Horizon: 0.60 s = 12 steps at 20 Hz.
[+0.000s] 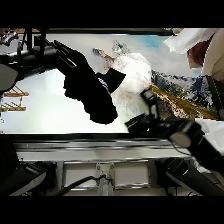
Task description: Fold the clothes and pants, and hang the long-sleeved shirts on hangers.
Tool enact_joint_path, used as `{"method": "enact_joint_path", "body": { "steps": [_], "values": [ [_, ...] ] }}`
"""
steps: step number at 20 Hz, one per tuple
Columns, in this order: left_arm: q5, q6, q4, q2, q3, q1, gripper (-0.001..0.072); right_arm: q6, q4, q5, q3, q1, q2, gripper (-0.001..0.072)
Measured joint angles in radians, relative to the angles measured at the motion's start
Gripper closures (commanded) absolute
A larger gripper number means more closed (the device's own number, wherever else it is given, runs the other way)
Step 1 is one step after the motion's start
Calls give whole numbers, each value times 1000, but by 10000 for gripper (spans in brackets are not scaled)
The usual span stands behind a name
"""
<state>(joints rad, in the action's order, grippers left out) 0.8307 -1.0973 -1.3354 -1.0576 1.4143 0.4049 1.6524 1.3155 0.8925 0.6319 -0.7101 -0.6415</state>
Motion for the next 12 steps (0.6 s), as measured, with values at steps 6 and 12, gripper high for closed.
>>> {"method": "enact_joint_path", "body": {
  "steps": [6, 12],
  "values": [
    [-135, -10, 193, -73, 2, 59, 697, 34, 184, -264, -85, -217, -114, 99],
    [-284, -193, 129, -265, 110, 140, 698, 41, 271, -394, -97, -249, -215, 55]
  ]
}}
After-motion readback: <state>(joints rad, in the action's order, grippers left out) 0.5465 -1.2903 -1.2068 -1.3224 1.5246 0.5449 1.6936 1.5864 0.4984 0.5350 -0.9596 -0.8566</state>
